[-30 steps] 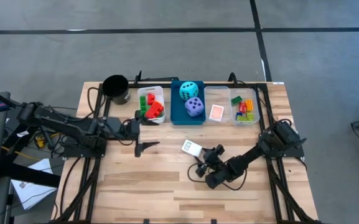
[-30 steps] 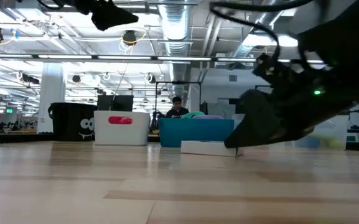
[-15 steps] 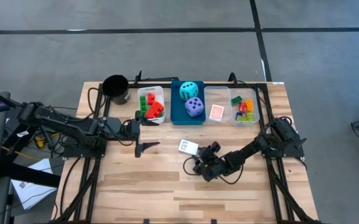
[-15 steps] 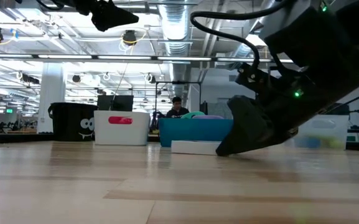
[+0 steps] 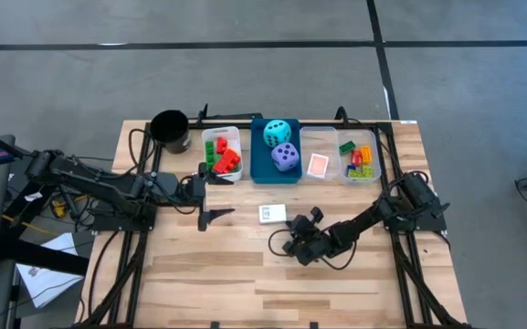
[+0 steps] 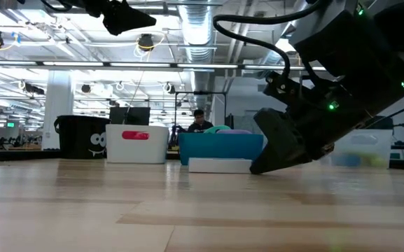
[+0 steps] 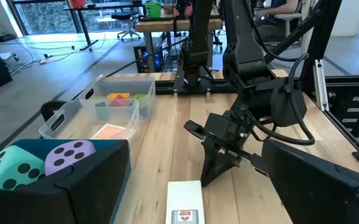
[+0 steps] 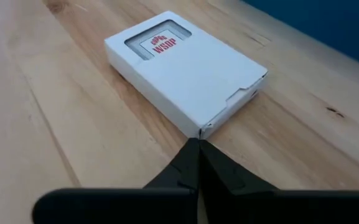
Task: Pick & Place Toys
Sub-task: Put the white deck of cards into the left transparent bin
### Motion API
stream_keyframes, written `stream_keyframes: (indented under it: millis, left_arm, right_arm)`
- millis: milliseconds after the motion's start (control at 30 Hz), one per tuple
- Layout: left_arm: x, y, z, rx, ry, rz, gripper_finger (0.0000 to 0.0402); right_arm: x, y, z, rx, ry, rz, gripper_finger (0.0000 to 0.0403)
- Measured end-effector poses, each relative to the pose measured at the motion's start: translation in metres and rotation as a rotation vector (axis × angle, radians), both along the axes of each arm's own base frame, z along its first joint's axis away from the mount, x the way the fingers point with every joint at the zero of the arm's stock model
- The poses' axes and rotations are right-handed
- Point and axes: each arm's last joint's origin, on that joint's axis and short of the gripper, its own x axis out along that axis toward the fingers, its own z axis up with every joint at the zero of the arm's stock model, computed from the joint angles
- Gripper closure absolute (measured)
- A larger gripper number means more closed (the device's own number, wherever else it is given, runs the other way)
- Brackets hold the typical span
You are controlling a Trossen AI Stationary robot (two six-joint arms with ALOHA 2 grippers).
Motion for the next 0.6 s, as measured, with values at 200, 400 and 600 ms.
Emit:
stream_keyframes:
  millis: [200, 400, 600]
  left_arm:
    - [0.000, 0.000, 0.000, 0.000, 0.000, 0.000, 0.0041]
    - [0.000, 0.000, 0.000, 0.000, 0.001, 0.000, 0.0041]
    - [0.000, 0.000, 0.000, 0.000, 0.002, 0.000, 0.0041]
  right_arm:
    - [0.005, 0.005, 0.004, -0.065, 0.039, 0.058, 0.0399]
    - [0.011, 0.009, 0.008, -0.091, 0.104, 0.160, 0.0395]
    - [0.002, 0.010, 0.022, -0.068, 0.170, 0.201, 0.0329]
